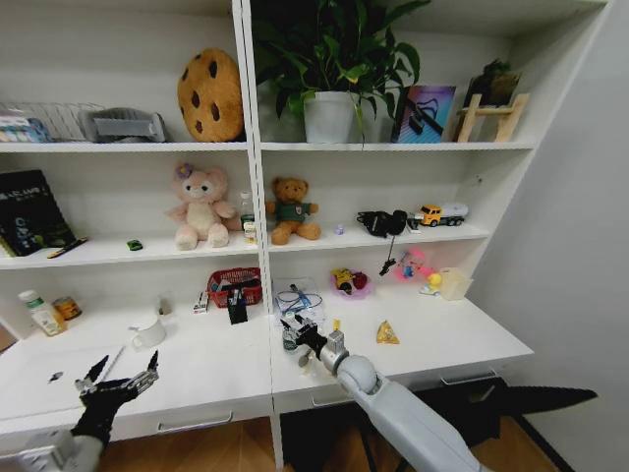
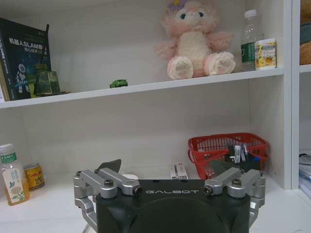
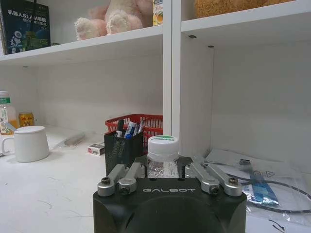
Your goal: Organize the objects on the table.
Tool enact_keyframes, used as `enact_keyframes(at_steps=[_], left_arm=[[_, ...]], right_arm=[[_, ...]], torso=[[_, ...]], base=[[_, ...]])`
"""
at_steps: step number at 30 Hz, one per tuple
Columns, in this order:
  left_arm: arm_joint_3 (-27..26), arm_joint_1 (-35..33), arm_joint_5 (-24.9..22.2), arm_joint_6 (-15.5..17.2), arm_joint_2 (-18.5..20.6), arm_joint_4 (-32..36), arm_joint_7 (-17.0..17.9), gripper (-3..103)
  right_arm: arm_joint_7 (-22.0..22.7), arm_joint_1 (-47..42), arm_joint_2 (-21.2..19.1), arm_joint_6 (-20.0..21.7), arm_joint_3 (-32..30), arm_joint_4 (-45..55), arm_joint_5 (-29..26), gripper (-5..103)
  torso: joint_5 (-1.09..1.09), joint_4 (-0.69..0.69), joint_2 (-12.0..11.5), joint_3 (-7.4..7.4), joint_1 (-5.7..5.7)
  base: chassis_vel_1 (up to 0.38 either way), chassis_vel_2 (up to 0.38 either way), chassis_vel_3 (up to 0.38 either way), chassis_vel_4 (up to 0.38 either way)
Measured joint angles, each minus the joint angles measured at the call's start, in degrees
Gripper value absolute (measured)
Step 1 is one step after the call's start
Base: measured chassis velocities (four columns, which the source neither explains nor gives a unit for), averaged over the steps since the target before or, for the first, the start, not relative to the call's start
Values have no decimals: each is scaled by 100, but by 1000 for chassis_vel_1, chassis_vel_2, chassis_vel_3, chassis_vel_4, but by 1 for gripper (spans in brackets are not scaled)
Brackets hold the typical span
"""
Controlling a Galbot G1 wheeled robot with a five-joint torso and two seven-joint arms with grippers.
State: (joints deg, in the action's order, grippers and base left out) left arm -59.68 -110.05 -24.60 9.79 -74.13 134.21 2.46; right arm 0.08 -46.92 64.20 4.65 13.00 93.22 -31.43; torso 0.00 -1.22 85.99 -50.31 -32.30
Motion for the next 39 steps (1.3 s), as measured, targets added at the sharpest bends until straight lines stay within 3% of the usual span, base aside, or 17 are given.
enact_keyframes(at_steps=[6, 11, 13, 20, 22, 27, 30, 33, 35, 39], left_arm=[[0, 0, 0, 0, 0, 0, 0, 100], [0, 0, 0, 0, 0, 0, 0, 100], [0, 0, 0, 0, 0, -1, 1, 100], [0, 0, 0, -1, 0, 0, 0, 100], [0, 0, 0, -1, 0, 0, 1, 100], [1, 0, 0, -1, 0, 0, -1, 100], [0, 0, 0, -1, 0, -1, 0, 100], [0, 0, 0, -1, 0, 0, 1, 100], [0, 0, 0, -1, 0, 0, 0, 100], [0, 0, 0, -1, 0, 0, 0, 100]], right_arm=[[21, -42, -51, 1, -34, 151, -80, 29], [18, -212, -319, 38, -252, 699, -246, 29], [90, -522, -561, 153, -500, 1260, -520, 29], [249, -1281, -974, 283, -982, 2230, -712, 29], [292, -2090, -1195, 254, -1389, 2857, -581, 29], [253, -3298, -1294, -13, -1837, 3209, -83, 29], [76, -4569, -1182, -505, -2146, 3095, 775, 29], [72, -4831, -1136, -573, -2196, 3047, 1015, 29], [104, -5361, -1033, -605, -2242, 2874, 1508, 29], [130, -5516, -974, -586, -2176, 2641, 1643, 29]], torso=[[1, 1, 0, 0, 0], [1, 0, 0, 0, 0], [1, 0, 0, 0, 0], [1, -2, 0, 1, 0], [0, 1, 1, 1, 0], [1, -1, 1, 1, 1], [1, -2, 1, 1, 1], [1, -1, 1, 1, 1], [0, -1, 1, 1, 1], [0, -1, 1, 1, 1]], base=[[0, 0, 0, 0], [0, 0, 0, 0], [0, 0, 0, 0], [0, 0, 0, 0], [0, 0, 0, 0], [0, 0, 0, 0], [0, 0, 0, 0], [0, 0, 0, 0], [0, 0, 0, 0], [0, 0, 0, 0]])
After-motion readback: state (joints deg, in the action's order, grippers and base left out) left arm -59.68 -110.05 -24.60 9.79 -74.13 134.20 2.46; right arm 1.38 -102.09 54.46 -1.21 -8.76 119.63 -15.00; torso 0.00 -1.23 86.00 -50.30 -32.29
